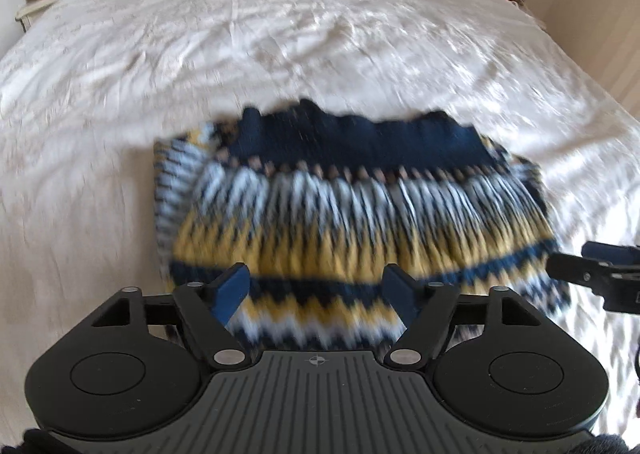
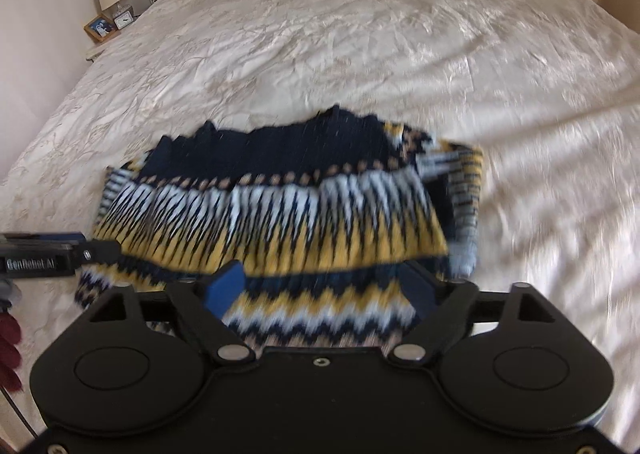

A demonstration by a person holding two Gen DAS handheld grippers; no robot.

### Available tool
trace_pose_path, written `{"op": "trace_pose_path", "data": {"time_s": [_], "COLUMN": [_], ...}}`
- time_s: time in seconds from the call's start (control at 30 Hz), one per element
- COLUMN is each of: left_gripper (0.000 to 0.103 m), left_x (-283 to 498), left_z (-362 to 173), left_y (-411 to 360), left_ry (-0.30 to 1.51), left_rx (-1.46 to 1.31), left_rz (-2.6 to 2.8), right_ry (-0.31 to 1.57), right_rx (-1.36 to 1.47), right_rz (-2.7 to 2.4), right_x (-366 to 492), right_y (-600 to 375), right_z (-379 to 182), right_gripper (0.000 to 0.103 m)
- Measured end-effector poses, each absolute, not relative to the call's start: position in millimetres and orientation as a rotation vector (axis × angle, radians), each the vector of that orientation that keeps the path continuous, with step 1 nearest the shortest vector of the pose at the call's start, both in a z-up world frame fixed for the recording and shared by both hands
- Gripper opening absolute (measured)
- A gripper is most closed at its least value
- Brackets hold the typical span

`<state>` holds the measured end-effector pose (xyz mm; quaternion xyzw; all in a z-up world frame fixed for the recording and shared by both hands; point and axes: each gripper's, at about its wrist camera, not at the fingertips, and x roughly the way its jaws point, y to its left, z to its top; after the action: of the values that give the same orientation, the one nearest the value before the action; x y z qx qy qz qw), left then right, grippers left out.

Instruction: Fold small clothes

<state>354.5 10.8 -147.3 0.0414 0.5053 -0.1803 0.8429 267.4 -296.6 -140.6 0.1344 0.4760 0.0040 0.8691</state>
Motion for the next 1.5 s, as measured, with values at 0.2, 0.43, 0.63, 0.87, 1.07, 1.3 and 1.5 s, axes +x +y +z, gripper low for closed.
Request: {"op": "trace_pose_path", "data": {"time_s": [0.2,0.43,0.63,0.87,1.07,1.3,1.5], "left_gripper": [0.079,0.08,0.08,0.08,0.08,0.081,0.081], "left_x": [316,289,283,288,299,320,342], "left_z": [-156,-155,-147,-140,-136,-141,-149], "left_y": [21,27,21,3,-15,-38,-56], "left_ry": [1.104,1.12,1.104,1.088,1.086,1.104,1.126], "left_rx": [0.075,0.058,0.053,0.053,0.06,0.07,0.092], "left_rz": [-0.404,-0.397,-0.381,-0.325,-0.281,-0.239,-0.22], "right_ry": [0.998,1.004,0.995,0.994,1.004,1.043,1.065], "right_rx": [0.317,0.342,0.365,0.418,0.469,0.547,0.643], "right_rz": [-0.003,-0.009,-0.018,0.007,0.023,0.032,0.088], "right_x": [233,209,204,219,245,277,302], "right_y": [-283,-277,-288,-320,-355,-398,-424], "right_z": [-139,-140,-142,-151,-165,-193,-219], "right_gripper": [0.103,0.103,0.103,0.103,0.103,0.103,0.103]}}
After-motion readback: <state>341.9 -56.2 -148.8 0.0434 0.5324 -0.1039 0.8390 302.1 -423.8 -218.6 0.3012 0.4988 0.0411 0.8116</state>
